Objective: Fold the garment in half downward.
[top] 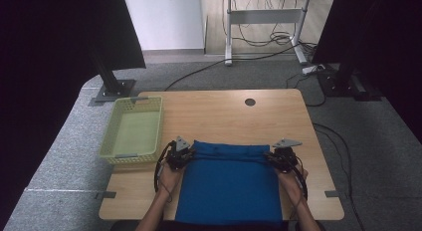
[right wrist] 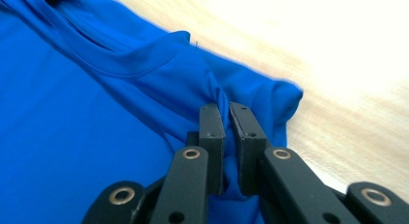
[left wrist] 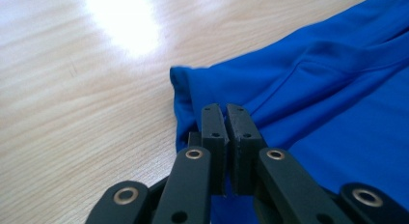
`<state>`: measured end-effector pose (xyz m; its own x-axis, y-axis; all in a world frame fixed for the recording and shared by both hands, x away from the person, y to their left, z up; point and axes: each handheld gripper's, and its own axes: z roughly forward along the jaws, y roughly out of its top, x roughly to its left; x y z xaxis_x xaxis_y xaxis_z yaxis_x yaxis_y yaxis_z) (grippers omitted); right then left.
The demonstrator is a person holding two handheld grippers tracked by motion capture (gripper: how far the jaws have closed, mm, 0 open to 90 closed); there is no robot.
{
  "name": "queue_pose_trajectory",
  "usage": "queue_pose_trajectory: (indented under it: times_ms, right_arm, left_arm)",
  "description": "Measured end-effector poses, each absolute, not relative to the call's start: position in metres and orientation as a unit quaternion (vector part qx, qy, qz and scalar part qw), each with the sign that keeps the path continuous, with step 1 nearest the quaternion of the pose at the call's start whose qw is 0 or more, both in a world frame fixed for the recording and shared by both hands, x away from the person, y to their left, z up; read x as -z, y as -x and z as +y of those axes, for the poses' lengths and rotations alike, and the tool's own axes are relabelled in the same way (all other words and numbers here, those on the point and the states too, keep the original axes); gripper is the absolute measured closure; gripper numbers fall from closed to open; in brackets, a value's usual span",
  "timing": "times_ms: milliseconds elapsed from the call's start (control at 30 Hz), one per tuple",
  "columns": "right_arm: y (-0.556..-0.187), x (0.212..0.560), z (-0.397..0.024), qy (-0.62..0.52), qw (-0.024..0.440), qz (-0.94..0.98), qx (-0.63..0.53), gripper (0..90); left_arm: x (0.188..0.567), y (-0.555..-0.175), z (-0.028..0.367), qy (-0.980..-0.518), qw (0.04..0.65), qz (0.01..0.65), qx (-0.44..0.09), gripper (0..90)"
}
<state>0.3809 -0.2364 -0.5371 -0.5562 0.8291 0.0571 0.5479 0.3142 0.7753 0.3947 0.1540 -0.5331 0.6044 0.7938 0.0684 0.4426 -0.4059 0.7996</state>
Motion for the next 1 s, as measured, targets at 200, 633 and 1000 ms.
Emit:
queue_pose_trajectory:
  times_ms: [200, 633, 1000]
  right_arm:
    - [-0.354, 0.519, -0.243, -0.415, 0.191, 0.790, -0.409, 84.0]
    - [-0.333, 0.550, -0.249, -0.433, 0.114, 0.809, -0.380, 83.6]
    - [-0.384, 0.549, -0.236, -0.449, 0.152, 0.803, -0.360, 83.5]
  left_arm:
    - [0.522, -0.370, 0.157, -0.811, 0.400, 0.369, -0.216, 86.9]
    - [0.548, -0.359, 0.155, -0.838, 0.364, 0.361, -0.185, 86.5]
    - [0.553, -0.382, 0.152, -0.814, 0.382, 0.386, -0.205, 83.4]
